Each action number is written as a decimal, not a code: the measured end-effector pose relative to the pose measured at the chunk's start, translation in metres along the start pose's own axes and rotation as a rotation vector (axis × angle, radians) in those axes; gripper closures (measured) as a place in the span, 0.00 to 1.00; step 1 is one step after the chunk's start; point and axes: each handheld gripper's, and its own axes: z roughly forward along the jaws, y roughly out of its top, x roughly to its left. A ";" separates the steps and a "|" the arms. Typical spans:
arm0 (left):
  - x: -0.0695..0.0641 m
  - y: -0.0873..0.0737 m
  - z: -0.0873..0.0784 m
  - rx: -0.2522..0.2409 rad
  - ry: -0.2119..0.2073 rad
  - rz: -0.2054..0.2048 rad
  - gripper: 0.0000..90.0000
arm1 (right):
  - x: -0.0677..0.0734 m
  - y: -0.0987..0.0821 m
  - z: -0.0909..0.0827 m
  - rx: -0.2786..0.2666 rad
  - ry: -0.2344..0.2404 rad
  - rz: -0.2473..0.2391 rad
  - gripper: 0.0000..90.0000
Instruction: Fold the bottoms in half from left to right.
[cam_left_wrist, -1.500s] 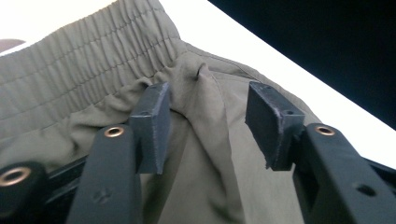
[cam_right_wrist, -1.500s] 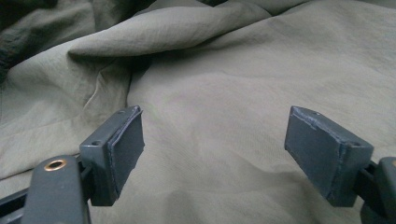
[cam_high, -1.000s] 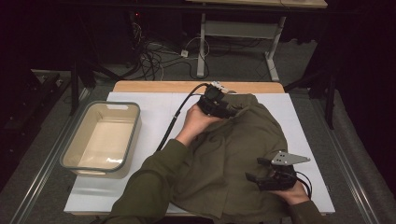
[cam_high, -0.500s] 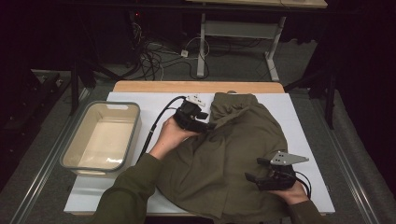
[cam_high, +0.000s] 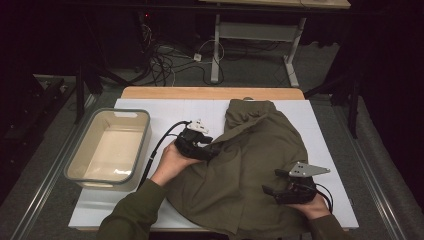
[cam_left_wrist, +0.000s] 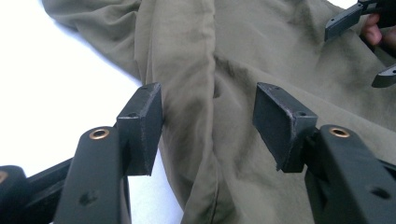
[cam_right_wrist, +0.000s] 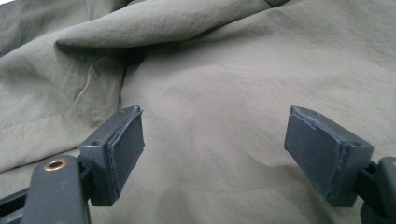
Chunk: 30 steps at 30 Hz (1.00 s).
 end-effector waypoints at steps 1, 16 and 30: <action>0.000 -0.001 0.000 0.001 -0.001 -0.004 0.46 | 0.000 0.000 0.000 0.000 0.000 -0.001 0.23; -0.007 0.001 0.006 -0.029 -0.088 -0.008 0.94 | 0.000 0.000 0.000 0.001 0.000 -0.002 0.23; -0.042 0.031 0.039 -0.071 -0.276 0.026 0.95 | 0.000 0.000 0.000 0.003 -0.002 -0.002 0.23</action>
